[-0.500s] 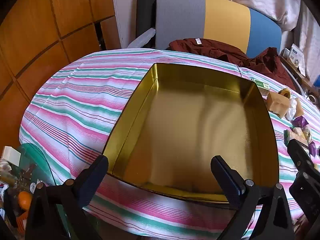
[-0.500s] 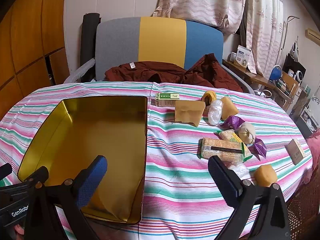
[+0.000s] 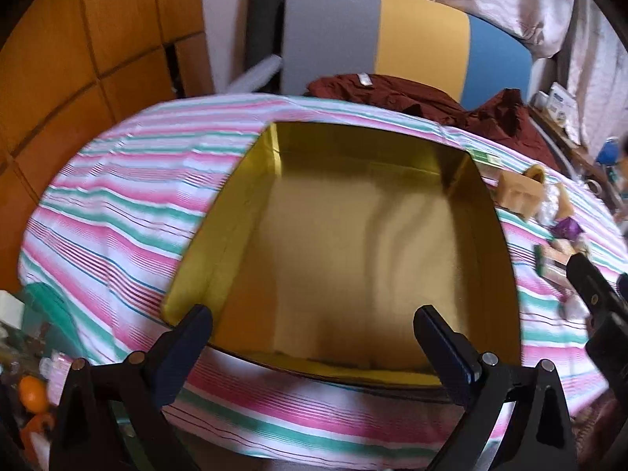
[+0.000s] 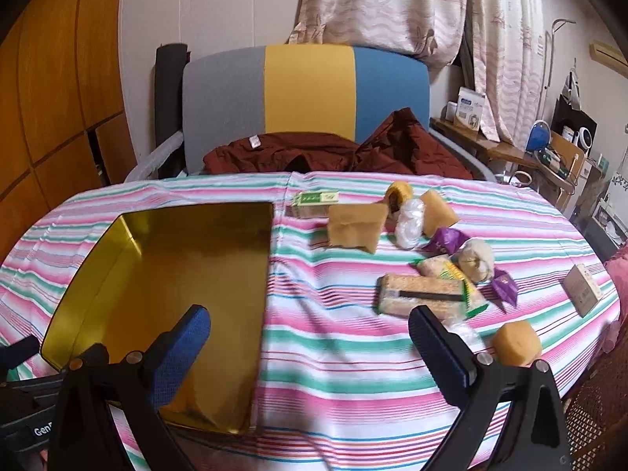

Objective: Organize objects
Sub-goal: 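Grasp the yellow sponge with the right gripper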

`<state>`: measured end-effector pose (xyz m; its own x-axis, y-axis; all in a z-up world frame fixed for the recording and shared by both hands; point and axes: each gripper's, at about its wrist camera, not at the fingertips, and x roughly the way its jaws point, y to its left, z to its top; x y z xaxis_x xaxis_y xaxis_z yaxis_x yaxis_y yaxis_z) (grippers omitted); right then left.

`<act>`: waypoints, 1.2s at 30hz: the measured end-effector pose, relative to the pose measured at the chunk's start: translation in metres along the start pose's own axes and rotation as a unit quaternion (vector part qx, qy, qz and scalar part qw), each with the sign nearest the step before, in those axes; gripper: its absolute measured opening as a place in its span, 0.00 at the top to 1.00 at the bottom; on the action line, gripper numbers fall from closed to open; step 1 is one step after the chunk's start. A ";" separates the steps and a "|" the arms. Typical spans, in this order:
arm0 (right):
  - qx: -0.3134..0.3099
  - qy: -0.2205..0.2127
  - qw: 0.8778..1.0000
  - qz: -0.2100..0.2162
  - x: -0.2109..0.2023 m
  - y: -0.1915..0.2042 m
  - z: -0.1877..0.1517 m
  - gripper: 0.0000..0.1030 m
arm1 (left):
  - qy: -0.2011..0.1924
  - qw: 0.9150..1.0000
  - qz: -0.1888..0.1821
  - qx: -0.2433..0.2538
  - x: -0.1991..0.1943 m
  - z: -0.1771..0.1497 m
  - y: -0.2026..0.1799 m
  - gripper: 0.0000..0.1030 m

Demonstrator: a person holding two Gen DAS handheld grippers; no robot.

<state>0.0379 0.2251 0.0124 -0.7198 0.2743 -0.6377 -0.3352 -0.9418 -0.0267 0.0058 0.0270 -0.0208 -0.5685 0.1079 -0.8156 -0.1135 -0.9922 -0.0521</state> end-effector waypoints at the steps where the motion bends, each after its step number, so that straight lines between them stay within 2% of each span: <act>1: 0.000 -0.005 1.000 -0.001 -0.002 -0.005 0.000 0.00 | 0.009 1.000 -0.018 -0.003 0.002 -0.001 -0.001 0.00; 5: 0.016 -0.023 0.999 -0.020 -0.008 -0.043 -0.004 0.00 | 0.017 0.995 -0.093 -0.022 0.001 -0.008 -0.005 0.00; 7: 0.036 -0.024 0.998 -0.043 -0.009 -0.072 -0.007 0.00 | 0.027 0.993 -0.111 -0.025 0.001 -0.010 -0.013 0.00; 10: 0.065 -0.007 0.995 -0.075 -0.002 -0.115 -0.013 0.00 | 0.016 0.994 -0.109 -0.006 -0.005 -0.017 -0.028 0.00; 12: 0.085 0.006 0.992 -0.095 0.004 -0.146 -0.019 0.02 | -0.004 0.995 -0.098 0.027 -0.012 -0.022 -0.043 0.00; 16: 0.111 0.027 0.985 -0.126 0.015 -0.198 -0.034 0.07 | -0.019 0.991 -0.103 0.080 -0.020 -0.032 -0.065 0.00; 17: 0.114 0.037 0.984 -0.132 0.021 -0.211 -0.038 0.09 | -0.017 0.990 -0.108 0.090 -0.019 -0.035 -0.072 0.00; 18: 0.114 0.044 0.983 -0.136 0.025 -0.217 -0.041 0.16 | -0.015 0.988 -0.117 0.097 -0.020 -0.038 -0.077 0.00; 20: 0.119 0.063 0.982 -0.132 0.035 -0.234 -0.048 0.23 | -0.014 0.984 -0.138 0.113 -0.022 -0.043 -0.088 0.00; 24: 0.110 0.085 0.985 -0.102 0.053 -0.250 -0.059 0.26 | -0.017 0.979 -0.157 0.130 -0.027 -0.051 -0.108 0.00; 27: 0.101 0.086 0.988 -0.079 0.060 -0.250 -0.062 0.26 | -0.012 0.975 -0.175 0.140 -0.029 -0.053 -0.119 0.00; 33: 0.120 0.090 0.988 -0.029 0.069 -0.248 -0.064 0.27 | -0.009 0.968 -0.174 0.181 -0.033 -0.060 -0.146 0.00; 36: 0.096 0.083 0.991 -0.029 0.067 -0.238 -0.065 0.27 | -0.015 0.967 -0.163 0.194 -0.034 -0.061 -0.157 0.00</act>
<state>0.1086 0.4551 -0.0741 -0.5904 0.2767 -0.7582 -0.4947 -0.8663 0.0690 0.0930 0.1755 -0.0202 -0.4733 0.4187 -0.7750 -0.5850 -0.8072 -0.0788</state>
